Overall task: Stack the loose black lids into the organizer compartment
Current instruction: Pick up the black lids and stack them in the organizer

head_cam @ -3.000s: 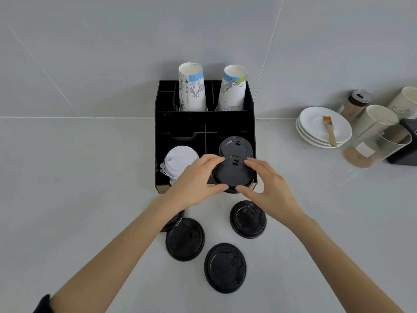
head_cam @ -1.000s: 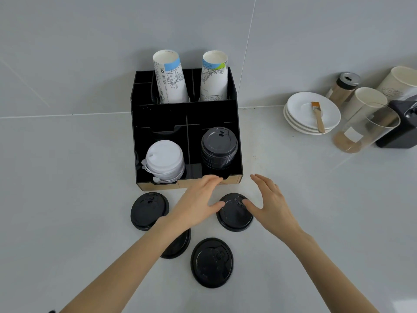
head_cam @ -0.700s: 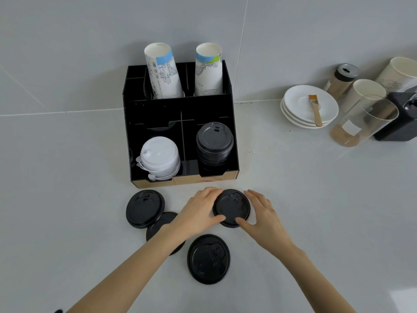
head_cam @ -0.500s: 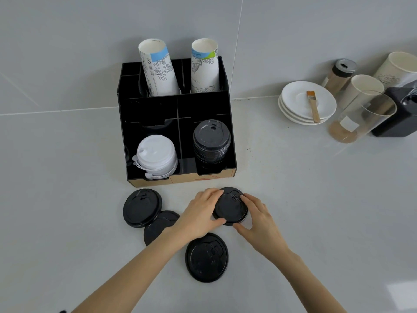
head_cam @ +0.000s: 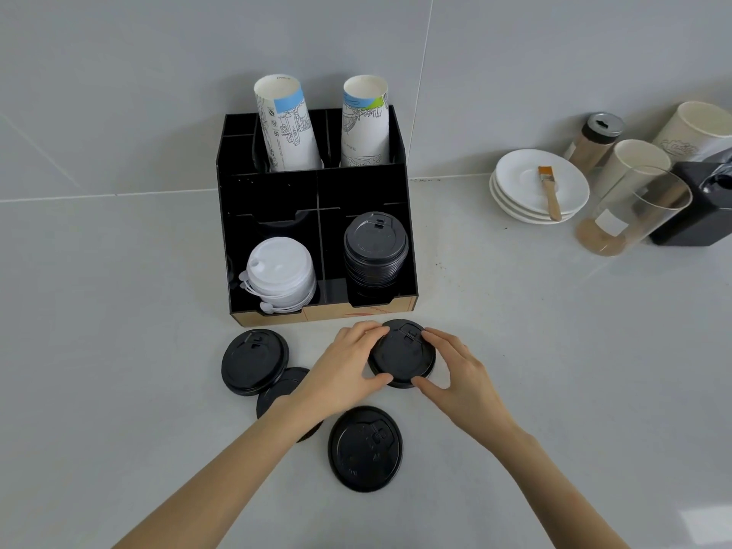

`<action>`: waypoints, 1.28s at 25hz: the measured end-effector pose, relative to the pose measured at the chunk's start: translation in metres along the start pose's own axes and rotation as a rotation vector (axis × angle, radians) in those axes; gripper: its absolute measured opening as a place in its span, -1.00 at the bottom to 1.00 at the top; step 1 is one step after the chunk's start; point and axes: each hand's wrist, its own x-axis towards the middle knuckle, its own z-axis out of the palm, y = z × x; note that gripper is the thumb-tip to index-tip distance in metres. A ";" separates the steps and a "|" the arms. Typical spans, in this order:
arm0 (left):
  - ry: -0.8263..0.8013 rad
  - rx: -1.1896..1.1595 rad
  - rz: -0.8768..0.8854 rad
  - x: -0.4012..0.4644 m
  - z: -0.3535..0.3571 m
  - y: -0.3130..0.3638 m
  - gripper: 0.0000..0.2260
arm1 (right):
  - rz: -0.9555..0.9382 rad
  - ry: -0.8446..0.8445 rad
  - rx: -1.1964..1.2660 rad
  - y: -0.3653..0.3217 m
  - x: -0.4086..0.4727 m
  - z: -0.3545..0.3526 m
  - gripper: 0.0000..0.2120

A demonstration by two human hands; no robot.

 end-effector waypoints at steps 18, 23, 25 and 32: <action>0.360 -0.059 0.030 0.028 -0.072 0.007 -0.48 | -0.210 0.112 -0.055 -0.057 0.067 -0.042 -0.50; 0.366 -0.056 0.003 0.052 -0.081 0.003 -0.48 | -0.181 0.085 -0.066 -0.059 0.093 -0.043 -0.50; 0.367 -0.057 -0.008 0.059 -0.083 0.000 -0.48 | -0.169 0.076 -0.074 -0.059 0.102 -0.043 -0.50; 0.358 -0.082 -0.040 0.074 -0.082 -0.010 -0.48 | -0.133 0.035 -0.102 -0.056 0.122 -0.038 -0.48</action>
